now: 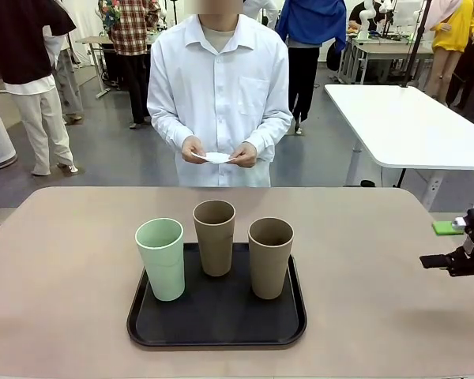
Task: Place coasters on the table and set cups on them.
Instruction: Pick up one Reusable plastic cup and place it on a coaster set by the human.
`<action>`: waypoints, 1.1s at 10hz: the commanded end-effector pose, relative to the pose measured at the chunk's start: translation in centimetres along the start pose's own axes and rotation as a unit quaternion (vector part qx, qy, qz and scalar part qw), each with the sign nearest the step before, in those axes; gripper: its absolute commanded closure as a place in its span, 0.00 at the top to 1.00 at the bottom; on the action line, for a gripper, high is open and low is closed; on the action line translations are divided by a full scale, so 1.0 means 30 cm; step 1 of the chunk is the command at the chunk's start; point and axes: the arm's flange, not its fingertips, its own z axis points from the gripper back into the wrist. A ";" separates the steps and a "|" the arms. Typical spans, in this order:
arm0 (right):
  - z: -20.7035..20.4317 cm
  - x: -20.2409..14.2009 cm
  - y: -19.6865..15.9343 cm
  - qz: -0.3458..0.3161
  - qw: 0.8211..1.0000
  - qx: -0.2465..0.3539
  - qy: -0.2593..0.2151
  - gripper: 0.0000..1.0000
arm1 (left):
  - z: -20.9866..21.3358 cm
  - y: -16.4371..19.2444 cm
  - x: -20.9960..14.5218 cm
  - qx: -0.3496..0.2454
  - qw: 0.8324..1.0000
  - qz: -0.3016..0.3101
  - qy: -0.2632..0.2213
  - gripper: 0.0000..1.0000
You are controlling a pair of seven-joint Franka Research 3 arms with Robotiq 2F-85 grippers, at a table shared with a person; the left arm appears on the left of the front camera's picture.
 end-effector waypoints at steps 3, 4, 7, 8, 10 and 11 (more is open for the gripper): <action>0.068 -0.035 0.055 0.007 0.998 0.031 -0.054 1.00 | 0.020 0.004 0.008 -0.030 0.998 0.014 -0.061 1.00; 0.074 -0.031 0.057 0.005 0.998 0.026 -0.054 1.00 | 0.010 -0.003 0.012 -0.029 0.997 0.019 -0.071 1.00; 0.053 -0.015 0.059 -0.001 0.999 0.009 -0.040 1.00 | -0.007 -0.029 0.015 -0.010 0.995 0.024 -0.100 1.00; 0.043 -0.014 0.069 0.015 0.999 0.014 -0.032 1.00 | -0.014 -0.050 0.016 0.003 0.994 0.019 -0.107 1.00; 0.074 -0.012 0.047 -0.001 0.999 0.019 -0.045 1.00 | 0.040 -0.013 0.062 -0.020 0.996 0.022 -0.080 1.00; 0.074 -0.012 0.047 -0.001 0.999 0.019 -0.045 1.00 | 0.040 -0.013 0.062 -0.020 0.996 0.022 -0.080 1.00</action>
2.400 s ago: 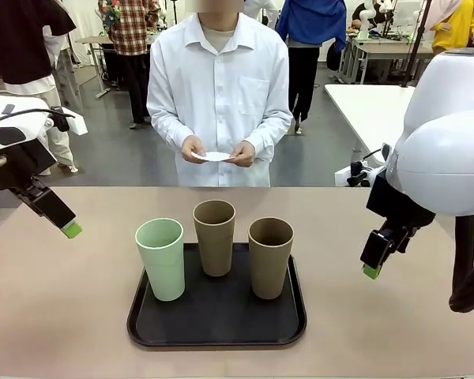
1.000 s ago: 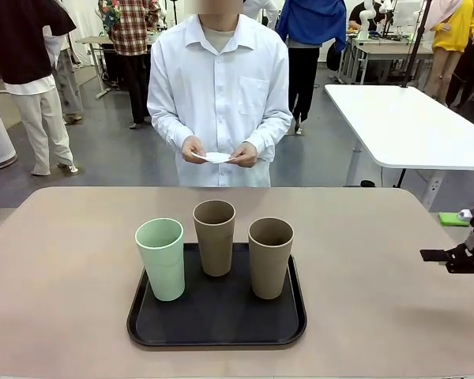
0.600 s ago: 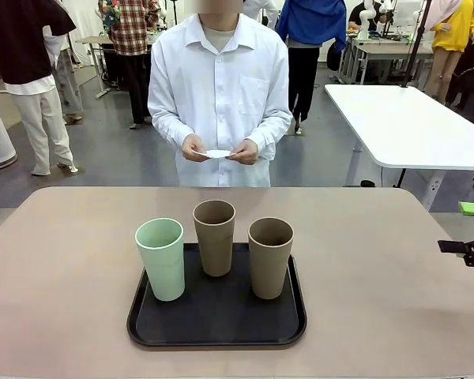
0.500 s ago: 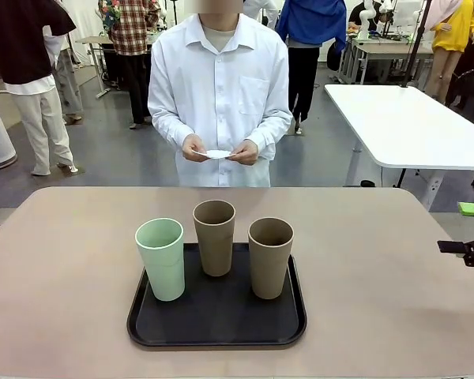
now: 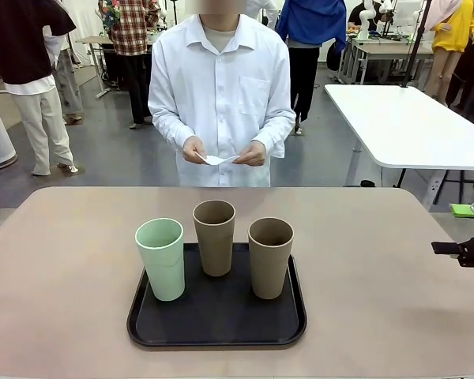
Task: Place coasters on the table and set cups on them.
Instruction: Pick up one Reusable plastic cup and place it on a coaster set by the human.
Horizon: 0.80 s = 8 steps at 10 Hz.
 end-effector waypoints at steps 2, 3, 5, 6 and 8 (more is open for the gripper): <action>0.008 -0.002 0.001 0.001 1.000 0.003 -0.004 1.00 | 0.005 0.004 -0.007 -0.006 1.000 0.000 0.002 1.00; 0.008 -0.002 0.001 0.001 1.000 0.003 -0.004 1.00 | 0.005 0.004 -0.007 -0.006 1.000 0.000 0.002 1.00; 0.008 -0.002 0.001 0.001 1.000 0.003 -0.004 1.00 | 0.005 0.004 -0.007 -0.006 1.000 0.000 0.002 1.00; 0.008 -0.002 0.001 0.001 1.000 0.003 -0.004 1.00 | 0.005 0.004 -0.007 -0.006 1.000 0.000 0.002 1.00; 0.008 -0.002 0.001 0.001 1.000 0.003 -0.004 1.00 | 0.005 0.004 -0.007 -0.006 1.000 0.000 0.002 1.00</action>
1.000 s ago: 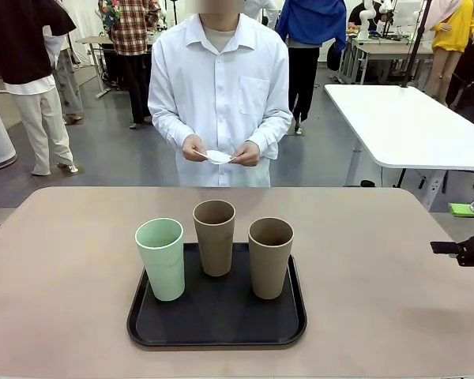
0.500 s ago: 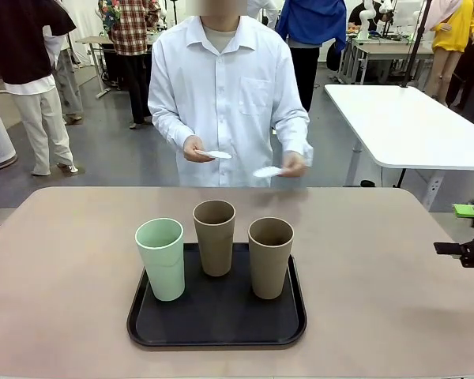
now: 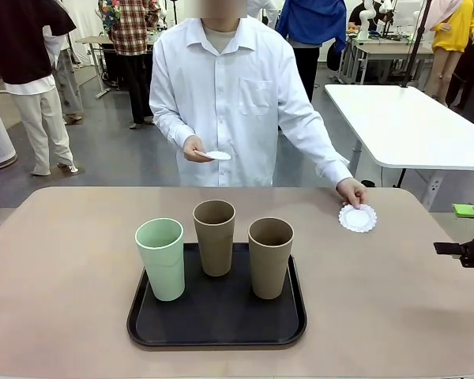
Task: Place coasters on the table and set cups on them.
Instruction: Pick up one Reusable plastic cup and place it on a coaster set by the human.
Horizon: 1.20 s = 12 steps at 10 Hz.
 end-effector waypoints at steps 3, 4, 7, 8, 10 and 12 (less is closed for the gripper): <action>0.000 0.000 0.003 0.002 1.000 0.003 0.000 1.00 | 0.004 0.003 -0.003 -0.003 1.000 -0.002 0.000 1.00; 0.000 0.000 0.003 0.002 1.000 0.003 0.000 1.00 | 0.004 0.003 -0.003 -0.003 1.000 -0.002 0.000 1.00; 0.000 0.000 0.003 0.002 1.000 0.003 0.000 1.00 | 0.004 0.003 -0.003 -0.003 1.000 -0.002 0.000 1.00; 0.000 0.000 0.003 0.002 1.000 0.003 0.000 1.00 | 0.004 0.003 -0.003 -0.003 1.000 -0.002 0.000 1.00; 0.000 0.000 0.003 0.002 1.000 0.003 0.000 1.00 | 0.004 0.003 -0.003 -0.003 1.000 -0.002 0.000 1.00; 0.000 0.000 0.003 0.002 1.000 0.003 0.000 1.00 | 0.004 0.003 -0.003 -0.003 1.000 -0.002 0.000 1.00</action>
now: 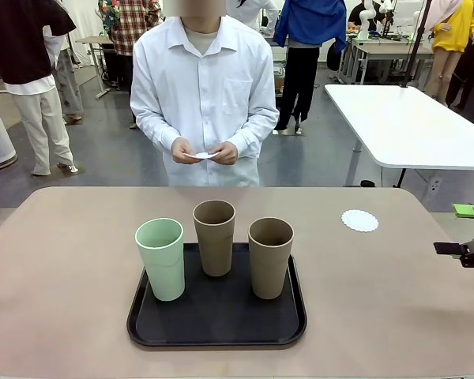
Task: Place coasters on the table and set cups on them.
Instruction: Pick up one Reusable plastic cup and place it on a coaster set by the human.
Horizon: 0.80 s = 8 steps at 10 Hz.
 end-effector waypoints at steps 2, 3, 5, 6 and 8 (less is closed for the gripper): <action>0.000 0.000 0.003 0.002 1.000 0.003 -0.001 1.00 | 0.004 0.003 -0.002 -0.003 1.000 -0.002 0.000 1.00; 0.000 0.000 0.003 0.002 1.000 0.003 -0.001 1.00 | 0.004 0.003 -0.002 -0.003 1.000 -0.002 0.000 1.00; -0.012 0.068 0.033 0.045 0.997 -0.020 0.059 1.00 | 0.004 0.003 -0.002 -0.003 1.000 -0.002 0.000 1.00; -0.049 0.144 0.087 0.102 0.988 -0.069 0.096 1.00 | 0.004 0.003 -0.002 -0.003 1.000 -0.002 0.000 1.00; -0.171 0.291 0.242 0.228 0.941 -0.201 0.148 1.00 | 0.004 0.003 -0.002 -0.003 1.000 -0.002 0.000 1.00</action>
